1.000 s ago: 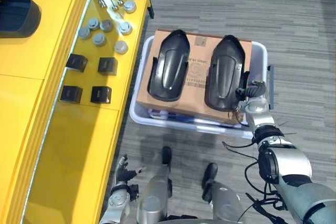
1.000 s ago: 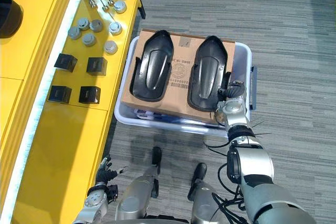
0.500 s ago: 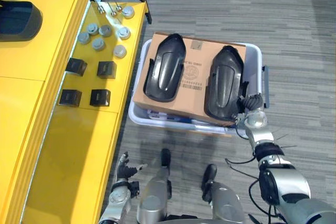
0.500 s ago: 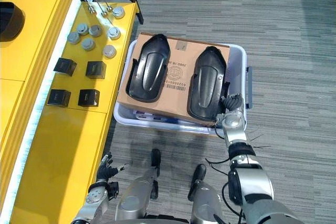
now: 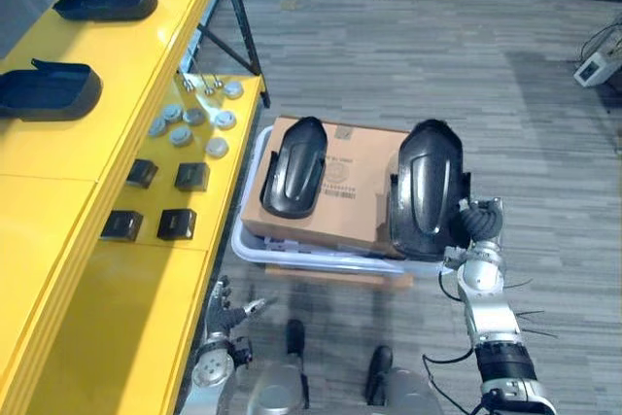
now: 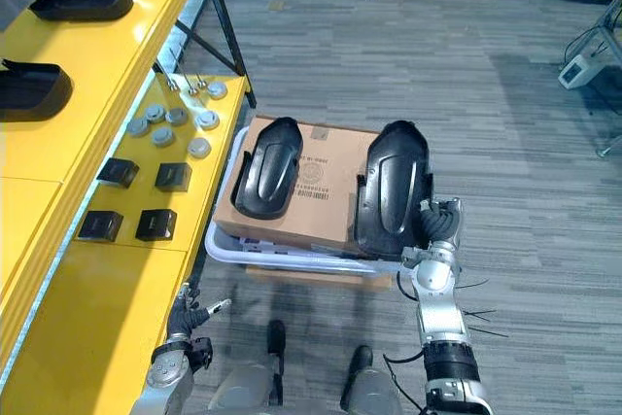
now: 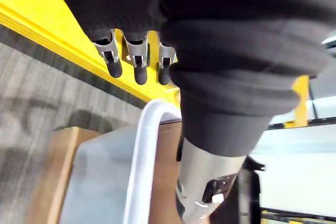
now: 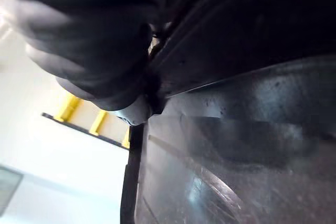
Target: Walk over and take plastic housings, then place them on the shelf
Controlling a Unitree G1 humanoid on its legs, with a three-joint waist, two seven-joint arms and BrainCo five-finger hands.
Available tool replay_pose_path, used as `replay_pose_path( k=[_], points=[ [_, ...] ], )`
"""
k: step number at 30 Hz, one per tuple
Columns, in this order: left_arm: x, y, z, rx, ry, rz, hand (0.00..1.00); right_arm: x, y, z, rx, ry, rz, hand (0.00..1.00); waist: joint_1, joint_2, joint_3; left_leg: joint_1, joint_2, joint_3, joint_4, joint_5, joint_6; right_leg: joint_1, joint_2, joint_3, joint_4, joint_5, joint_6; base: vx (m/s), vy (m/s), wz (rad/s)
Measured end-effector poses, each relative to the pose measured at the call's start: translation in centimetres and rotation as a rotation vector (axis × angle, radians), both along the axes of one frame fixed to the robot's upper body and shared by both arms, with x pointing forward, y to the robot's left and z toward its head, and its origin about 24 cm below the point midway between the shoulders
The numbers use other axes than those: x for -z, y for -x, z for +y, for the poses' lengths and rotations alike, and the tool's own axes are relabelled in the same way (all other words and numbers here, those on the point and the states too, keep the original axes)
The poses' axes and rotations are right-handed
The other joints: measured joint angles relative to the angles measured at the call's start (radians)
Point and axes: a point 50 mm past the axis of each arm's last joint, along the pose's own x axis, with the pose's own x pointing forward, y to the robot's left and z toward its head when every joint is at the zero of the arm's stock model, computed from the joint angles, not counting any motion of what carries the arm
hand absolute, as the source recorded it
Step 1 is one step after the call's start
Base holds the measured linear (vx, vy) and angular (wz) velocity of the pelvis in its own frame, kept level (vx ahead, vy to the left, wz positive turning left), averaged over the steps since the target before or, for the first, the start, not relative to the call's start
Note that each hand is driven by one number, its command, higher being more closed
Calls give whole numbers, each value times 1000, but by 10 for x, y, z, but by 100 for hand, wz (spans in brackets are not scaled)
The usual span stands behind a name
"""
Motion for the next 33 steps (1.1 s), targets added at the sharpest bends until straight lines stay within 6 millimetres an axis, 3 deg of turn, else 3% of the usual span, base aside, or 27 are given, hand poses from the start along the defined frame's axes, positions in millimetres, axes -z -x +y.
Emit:
replay_pose_path(
  k=[6, 13, 20, 28, 29, 33],
  points=[
    [-54, -20, -26, 82, 30, -264, 0, -16, 0, 15, -53, 52, -66, 100, -5, 4, -35, 13, -1, 1, 2, 1, 0, 12, 0, 1, 4, 3, -5, 41, 0, 0],
    [-80, -37, -73, 252, 94, -384, 0, -40, 0, 53, -199, 80, -183, 100, -24, 5, -42, 36, 2, 7, -1, 0, 0, 31, 3, 8, 2, -1, 1, -7, 8, -2],
    [-93, -46, -106, 374, 103, -432, 0, -46, 3, 81, -315, 82, -224, 100, -24, 3, -91, 41, 4, 26, -1, 0, 0, 29, 5, 22, 1, 6, -8, 24, 8, -6],
    [-82, -49, -123, 432, 54, -365, 0, -61, 9, 103, -413, 71, -307, 100, -27, -1, -100, 48, 10, 38, -1, 0, 0, 29, 11, 38, -8, 11, -9, 19, 4, -7],
    [-82, -50, -126, 446, 49, -364, 100, -61, 9, 105, -422, 69, -308, 100, -27, -2, -103, 48, 12, 41, -1, 0, 0, 30, 14, 39, -15, 13, -7, 5, 3, -6],
    [-81, -53, -127, 433, 41, -355, 100, -62, 10, 113, -454, 66, -312, 100, -28, -3, -113, 48, 18, 47, -1, 0, 0, 39, 23, 44, -43, 28, -7, 5, 8, -6]
  ],
)
